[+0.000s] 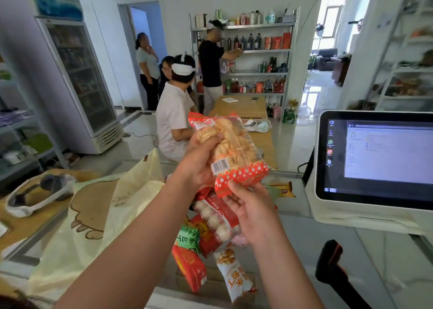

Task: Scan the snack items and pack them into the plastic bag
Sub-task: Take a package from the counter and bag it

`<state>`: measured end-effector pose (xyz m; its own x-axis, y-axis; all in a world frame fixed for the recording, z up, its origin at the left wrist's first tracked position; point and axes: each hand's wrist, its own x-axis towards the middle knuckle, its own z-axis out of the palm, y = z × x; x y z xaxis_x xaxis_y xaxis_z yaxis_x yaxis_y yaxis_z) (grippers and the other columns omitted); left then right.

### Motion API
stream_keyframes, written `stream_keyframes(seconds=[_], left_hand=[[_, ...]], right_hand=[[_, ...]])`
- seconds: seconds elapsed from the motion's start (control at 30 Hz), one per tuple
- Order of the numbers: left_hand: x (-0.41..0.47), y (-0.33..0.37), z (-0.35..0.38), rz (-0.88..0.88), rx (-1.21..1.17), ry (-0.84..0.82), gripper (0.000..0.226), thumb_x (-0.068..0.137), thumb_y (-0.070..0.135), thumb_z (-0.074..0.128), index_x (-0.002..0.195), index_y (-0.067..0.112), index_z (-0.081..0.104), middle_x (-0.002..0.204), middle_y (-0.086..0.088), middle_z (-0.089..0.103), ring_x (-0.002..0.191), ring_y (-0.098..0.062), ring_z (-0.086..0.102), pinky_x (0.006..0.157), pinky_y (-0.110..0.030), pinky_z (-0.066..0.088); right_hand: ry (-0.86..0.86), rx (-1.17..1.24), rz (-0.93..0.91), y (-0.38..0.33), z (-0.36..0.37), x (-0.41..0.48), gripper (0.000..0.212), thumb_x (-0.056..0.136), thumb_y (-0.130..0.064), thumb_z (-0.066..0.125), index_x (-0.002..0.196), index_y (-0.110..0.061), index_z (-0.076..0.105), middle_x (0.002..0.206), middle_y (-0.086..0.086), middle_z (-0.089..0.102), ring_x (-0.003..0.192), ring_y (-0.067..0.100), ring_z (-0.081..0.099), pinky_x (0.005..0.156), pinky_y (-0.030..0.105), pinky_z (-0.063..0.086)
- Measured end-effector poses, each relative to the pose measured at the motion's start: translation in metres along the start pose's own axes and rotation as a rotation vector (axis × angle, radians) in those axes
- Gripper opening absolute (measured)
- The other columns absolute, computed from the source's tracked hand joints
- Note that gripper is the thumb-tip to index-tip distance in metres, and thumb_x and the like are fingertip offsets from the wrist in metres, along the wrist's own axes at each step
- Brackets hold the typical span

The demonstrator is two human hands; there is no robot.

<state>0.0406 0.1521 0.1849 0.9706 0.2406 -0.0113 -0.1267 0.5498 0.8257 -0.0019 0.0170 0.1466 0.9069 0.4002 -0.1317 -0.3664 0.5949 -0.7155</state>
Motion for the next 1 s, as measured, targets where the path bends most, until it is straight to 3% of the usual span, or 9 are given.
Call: stream_keyframes(seconds=[0.13,0.3,0.37,0.47,0.6,0.7,0.77,0.9,1.0], left_hand=[[0.007,-0.008,-0.009,-0.008,-0.035,0.043,0.053,0.090,0.004,0.061,0.139,0.009,0.040,0.121,-0.026,0.061,0.104,-0.040,0.064,0.071,-0.053,0.058],[0.007,-0.018,-0.006,-0.063,-0.116,0.022,0.072,0.078,0.012,0.076,0.140,0.015,0.039,0.128,-0.026,0.058,0.110,-0.041,0.062,0.085,-0.061,0.052],[0.002,-0.020,0.000,-0.117,-0.075,-0.027,0.087,0.068,0.017,0.082,0.142,0.013,0.037,0.132,-0.026,0.055,0.115,-0.041,0.059,0.086,-0.057,0.053],[-0.001,-0.027,0.006,-0.089,-0.008,-0.043,0.083,0.066,0.003,0.074,0.140,0.010,0.037,0.133,-0.029,0.051,0.116,-0.044,0.057,0.083,-0.054,0.055],[0.004,-0.030,0.011,-0.064,-0.030,-0.014,0.088,0.063,-0.003,0.074,0.140,0.008,0.033,0.131,-0.031,0.053,0.112,-0.045,0.059,0.085,-0.061,0.051],[0.003,-0.032,0.016,-0.059,-0.029,-0.048,0.078,0.072,-0.009,0.070,0.140,0.005,0.035,0.130,-0.032,0.053,0.109,-0.044,0.060,0.083,-0.058,0.053],[0.002,-0.034,0.019,-0.064,-0.032,-0.065,0.082,0.068,-0.011,0.071,0.140,0.004,0.035,0.127,-0.032,0.055,0.106,-0.043,0.062,0.081,-0.057,0.055],[0.004,-0.041,0.029,-0.074,-0.018,-0.070,0.093,0.059,-0.014,0.074,0.141,0.006,0.033,0.131,-0.031,0.053,0.110,-0.044,0.060,0.081,-0.059,0.054],[0.006,-0.058,0.039,-0.098,-0.008,-0.053,0.094,0.058,-0.012,0.074,0.141,0.004,0.034,0.129,-0.031,0.054,0.101,-0.040,0.066,0.072,-0.051,0.058]], right_hand=[[0.047,-0.038,0.011,0.000,0.002,0.001,0.019,0.083,0.005,0.063,0.099,-0.005,0.062,0.086,0.012,0.071,0.070,0.017,0.070,0.063,0.027,0.058],[-0.053,0.003,0.037,0.008,0.003,-0.006,0.034,0.078,-0.008,0.070,0.111,-0.007,0.061,0.102,0.015,0.071,0.091,0.025,0.069,0.076,0.035,0.058],[-0.071,-0.013,0.034,0.007,0.005,-0.008,0.030,0.081,-0.007,0.068,0.110,-0.008,0.062,0.097,0.013,0.072,0.087,0.023,0.069,0.074,0.033,0.059],[-0.038,-0.025,0.007,0.002,0.004,-0.006,0.025,0.084,-0.006,0.065,0.109,-0.008,0.063,0.094,0.010,0.072,0.081,0.019,0.068,0.066,0.028,0.057],[0.066,-0.091,-0.005,-0.006,-0.002,-0.008,0.011,0.086,-0.006,0.065,0.096,-0.008,0.064,0.080,0.008,0.068,0.068,0.015,0.061,0.054,0.022,0.053],[0.108,-0.134,0.040,-0.012,-0.009,-0.010,0.013,0.085,-0.009,0.066,0.098,-0.011,0.062,0.070,0.003,0.066,0.057,0.011,0.061,0.048,0.022,0.050],[0.115,-0.158,0.082,-0.016,-0.016,-0.012,0.014,0.084,-0.013,0.068,0.097,-0.014,0.062,0.067,0.001,0.064,0.051,0.008,0.060,0.043,0.023,0.049],[0.102,-0.078,0.097,-0.021,-0.030,-0.015,0.011,0.085,-0.010,0.066,0.094,-0.013,0.062,0.066,0.002,0.065,0.053,0.009,0.058,0.046,0.023,0.050],[0.130,-0.044,0.100,-0.027,-0.049,-0.016,0.009,0.086,-0.005,0.062,0.095,-0.008,0.062,0.065,0.004,0.066,0.056,0.012,0.059,0.049,0.023,0.052]])
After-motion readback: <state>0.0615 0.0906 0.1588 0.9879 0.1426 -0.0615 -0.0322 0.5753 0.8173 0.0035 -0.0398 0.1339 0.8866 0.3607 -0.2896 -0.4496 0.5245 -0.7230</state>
